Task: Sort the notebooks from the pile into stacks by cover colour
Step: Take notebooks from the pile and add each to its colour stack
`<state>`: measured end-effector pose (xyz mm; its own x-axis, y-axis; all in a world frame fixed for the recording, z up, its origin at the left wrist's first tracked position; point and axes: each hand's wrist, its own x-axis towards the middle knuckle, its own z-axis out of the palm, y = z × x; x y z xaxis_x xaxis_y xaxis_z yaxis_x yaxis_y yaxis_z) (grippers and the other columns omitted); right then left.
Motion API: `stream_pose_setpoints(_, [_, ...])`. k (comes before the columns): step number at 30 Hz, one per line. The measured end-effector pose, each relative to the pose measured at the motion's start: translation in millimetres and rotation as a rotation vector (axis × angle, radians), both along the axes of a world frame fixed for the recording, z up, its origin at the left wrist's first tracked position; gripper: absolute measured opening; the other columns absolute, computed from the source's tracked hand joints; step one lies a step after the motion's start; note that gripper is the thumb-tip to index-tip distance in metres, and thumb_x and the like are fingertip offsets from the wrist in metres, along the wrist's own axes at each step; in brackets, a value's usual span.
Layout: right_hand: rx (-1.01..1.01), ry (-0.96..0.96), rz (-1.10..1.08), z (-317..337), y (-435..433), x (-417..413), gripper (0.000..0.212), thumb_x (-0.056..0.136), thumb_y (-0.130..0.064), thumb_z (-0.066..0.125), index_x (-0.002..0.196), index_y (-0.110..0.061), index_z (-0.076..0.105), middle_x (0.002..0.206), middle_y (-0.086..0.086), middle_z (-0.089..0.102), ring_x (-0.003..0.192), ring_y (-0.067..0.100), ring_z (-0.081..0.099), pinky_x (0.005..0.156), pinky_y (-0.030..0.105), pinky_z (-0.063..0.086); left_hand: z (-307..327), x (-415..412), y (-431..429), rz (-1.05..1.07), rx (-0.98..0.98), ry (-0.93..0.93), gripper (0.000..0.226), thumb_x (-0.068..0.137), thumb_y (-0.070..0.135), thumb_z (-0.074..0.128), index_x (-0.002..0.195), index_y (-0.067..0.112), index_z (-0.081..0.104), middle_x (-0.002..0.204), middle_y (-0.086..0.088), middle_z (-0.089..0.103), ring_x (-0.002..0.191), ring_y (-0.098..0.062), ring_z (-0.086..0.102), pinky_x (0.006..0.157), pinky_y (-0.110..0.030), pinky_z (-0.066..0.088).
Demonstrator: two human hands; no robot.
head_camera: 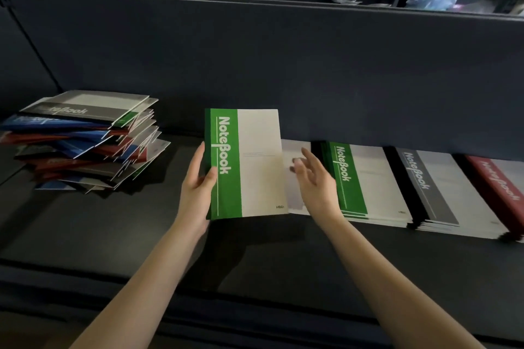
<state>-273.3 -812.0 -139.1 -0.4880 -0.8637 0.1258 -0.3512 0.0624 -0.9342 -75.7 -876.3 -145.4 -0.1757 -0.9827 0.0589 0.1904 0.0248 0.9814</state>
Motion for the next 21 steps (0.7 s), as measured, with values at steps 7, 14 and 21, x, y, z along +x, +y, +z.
stream_pose_setpoints(7, [0.044, -0.024, 0.001, 4.2, 28.3, -34.4, 0.073, 0.089, -0.022, 0.066, 0.147, -0.030, 0.024, 0.118, -0.002, 0.063, 0.107, 0.018, 0.062, 0.081, 0.035, 0.057, 8.8, -67.5, 9.1, -0.133, -0.017, -0.027, 0.051, 0.099, 0.008, 0.046, 0.142, 0.034, 0.040, 0.118, 0.018, 0.058, 0.099, 0.004, 0.062, 0.080, -0.020, 0.052])
stream_pose_setpoints(14, [0.040, 0.015, -0.189, 9.4, 63.6, -96.3, 0.068, 0.091, -0.007, 0.061, 0.148, -0.027, 0.029, 0.126, -0.005, 0.058, 0.121, 0.013, 0.053, 0.096, 0.032, 0.049, -1.4, -115.7, 12.4, -0.289, -0.474, -0.620, 0.043, 0.101, 0.013, 0.044, 0.144, 0.018, 0.040, 0.151, -0.001, 0.037, 0.138, -0.008, 0.030, 0.112, -0.021, 0.023])
stream_pose_setpoints(21, [0.268, 0.313, -0.356, 10.1, 70.6, -120.6, 0.066, 0.094, -0.011, 0.057, 0.151, -0.020, 0.024, 0.131, 0.014, 0.057, 0.111, 0.030, 0.057, 0.086, 0.028, 0.043, -24.2, -144.5, 11.9, -0.479, -0.605, -1.352, 0.053, 0.103, 0.044, 0.022, 0.152, 0.025, 0.019, 0.161, -0.007, 0.008, 0.147, -0.034, 0.001, 0.118, -0.050, 0.001])
